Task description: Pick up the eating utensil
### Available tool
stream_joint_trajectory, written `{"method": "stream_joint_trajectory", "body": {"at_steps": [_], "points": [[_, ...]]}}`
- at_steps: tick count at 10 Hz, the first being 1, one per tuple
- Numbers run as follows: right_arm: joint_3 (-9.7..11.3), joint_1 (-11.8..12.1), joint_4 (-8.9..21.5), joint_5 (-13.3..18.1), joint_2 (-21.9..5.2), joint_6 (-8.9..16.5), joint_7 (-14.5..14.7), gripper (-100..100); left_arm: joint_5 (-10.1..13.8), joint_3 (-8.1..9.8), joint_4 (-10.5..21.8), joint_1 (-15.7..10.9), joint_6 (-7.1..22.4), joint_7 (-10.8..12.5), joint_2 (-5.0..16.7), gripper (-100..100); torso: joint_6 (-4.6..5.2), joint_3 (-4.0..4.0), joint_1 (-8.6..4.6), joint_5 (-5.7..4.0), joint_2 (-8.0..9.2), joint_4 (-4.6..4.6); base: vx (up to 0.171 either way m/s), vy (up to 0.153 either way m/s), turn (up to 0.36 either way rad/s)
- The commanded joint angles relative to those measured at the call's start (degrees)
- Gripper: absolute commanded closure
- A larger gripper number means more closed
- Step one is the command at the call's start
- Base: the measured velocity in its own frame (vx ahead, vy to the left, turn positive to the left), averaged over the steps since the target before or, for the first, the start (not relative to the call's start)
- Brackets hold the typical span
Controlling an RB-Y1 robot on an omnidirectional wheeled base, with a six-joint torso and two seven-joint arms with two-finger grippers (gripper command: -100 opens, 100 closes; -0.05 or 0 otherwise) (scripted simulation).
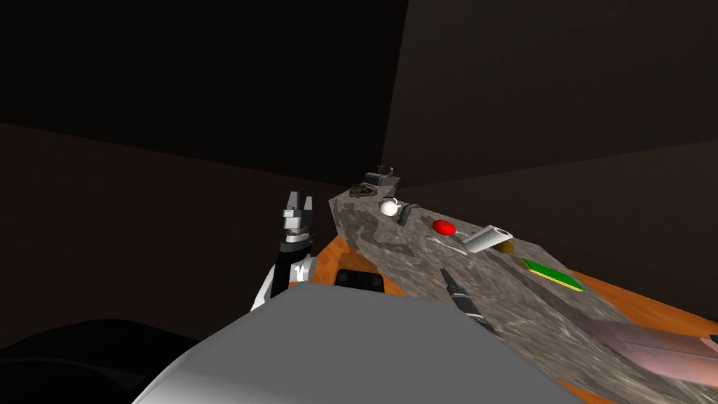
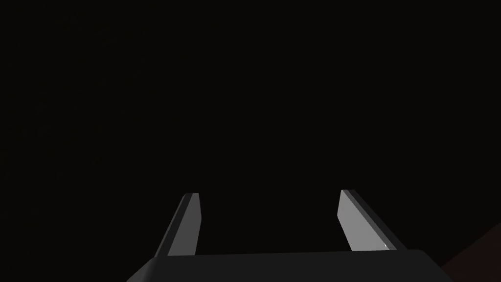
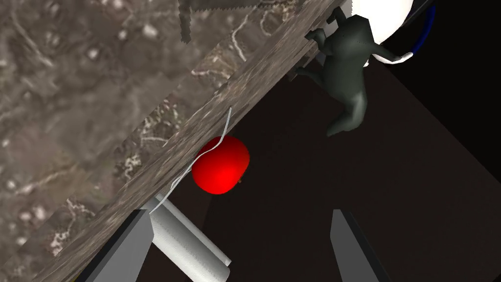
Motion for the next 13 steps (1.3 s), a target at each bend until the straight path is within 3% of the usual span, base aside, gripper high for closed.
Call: {"method": "stream_joint_trajectory", "body": {"at_steps": [1,4,11,13], "points": [[-0.1,2.2,1.1,0.8,0.1,-0.5,0.3,-100,0.0,0.0,0.0,0.0,0.0,0.0,0.0,0,0.0,0.0,0.0,0.0,0.0,0.0,0.015,0.097,0.127],[-1.2,7.5,2.9,3.5,-1.9,0.7,0.5,-100,0.0,0.01,0.0,0.0,0.0,0.0,0.0,0,0.03,0.02,-0.15,-0.02,0.04,0.01,0.027,0.086,0.208],[-2.5,16.7,5.5,7.6,-5.7,2.6,0.4,-100,0.0,0.01,0.0,0.0,0.0,0.0,0.0,0,-0.02,0.02,-0.28,-0.05,0.04,0.01,0.026,0.054,0.178],[-3.2,21.2,6.9,10.4,-8.8,3.9,0.2,-100,0.0,0.01,0.0,0.0,0.0,0.0,0.0,0,-0.02,0.02,-0.37,-0.07,0.04,0.01,0.039,0.025,0.337]]}}
